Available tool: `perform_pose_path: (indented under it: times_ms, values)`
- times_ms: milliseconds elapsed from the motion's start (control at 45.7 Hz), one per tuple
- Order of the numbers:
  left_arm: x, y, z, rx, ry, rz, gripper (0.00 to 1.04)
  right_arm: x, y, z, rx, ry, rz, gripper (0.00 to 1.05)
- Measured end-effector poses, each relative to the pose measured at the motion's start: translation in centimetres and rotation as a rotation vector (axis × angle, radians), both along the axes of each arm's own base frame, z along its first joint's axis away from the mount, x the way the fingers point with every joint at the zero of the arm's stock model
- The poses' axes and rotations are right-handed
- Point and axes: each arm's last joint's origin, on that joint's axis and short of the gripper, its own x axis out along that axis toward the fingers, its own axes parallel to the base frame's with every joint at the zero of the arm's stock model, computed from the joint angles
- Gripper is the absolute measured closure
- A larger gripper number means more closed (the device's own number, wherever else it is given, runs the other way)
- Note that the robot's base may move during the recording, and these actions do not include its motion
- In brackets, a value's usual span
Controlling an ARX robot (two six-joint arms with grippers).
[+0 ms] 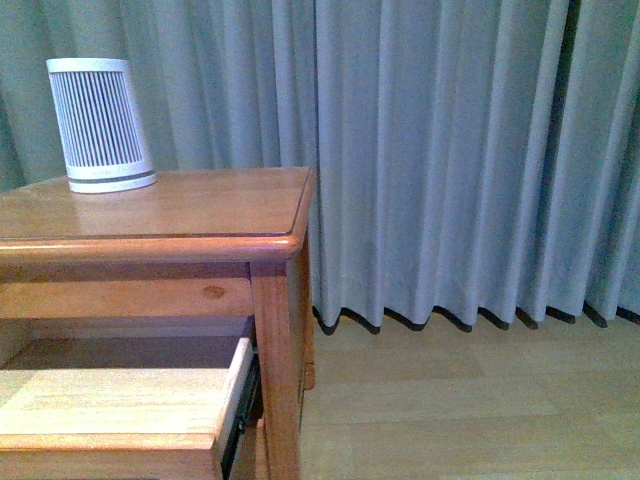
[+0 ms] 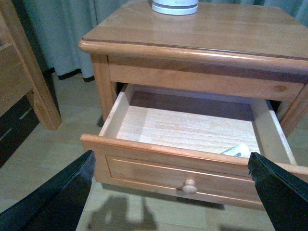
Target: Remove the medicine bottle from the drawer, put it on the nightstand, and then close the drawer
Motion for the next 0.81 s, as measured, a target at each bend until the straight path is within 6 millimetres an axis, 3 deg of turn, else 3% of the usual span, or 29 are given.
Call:
perform_pose_path:
  times_ms: [197,328,438,525,678,810]
  values:
    - [-0.8,-0.6,0.4,-0.002,0.009,0.001,0.07,0.0,0.0,0.0,0.0,0.0,0.0,0.07]
    - [-1.1,-1.7,0.2,0.049,-0.182,-0.058,0.31,0.0,0.0,0.0,0.0,0.0,0.0,0.07]
    - [-1.2,-2.4,-0.9,0.039,-0.184,-0.06,0.47,0.0,0.0,0.0,0.0,0.0,0.0,0.07]
    - [-2.0,-3.1,-2.5,0.024,-0.162,-0.061,0.68,0.0,0.0,0.0,0.0,0.0,0.0,0.07]
    - [-2.2,-4.0,-3.4,0.031,-0.185,-0.066,1.02,0.0,0.0,0.0,0.0,0.0,0.0,0.07]
    - [-2.3,-5.0,-4.2,0.026,-0.185,-0.045,1.01,0.0,0.0,0.0,0.0,0.0,-0.001,0.07]
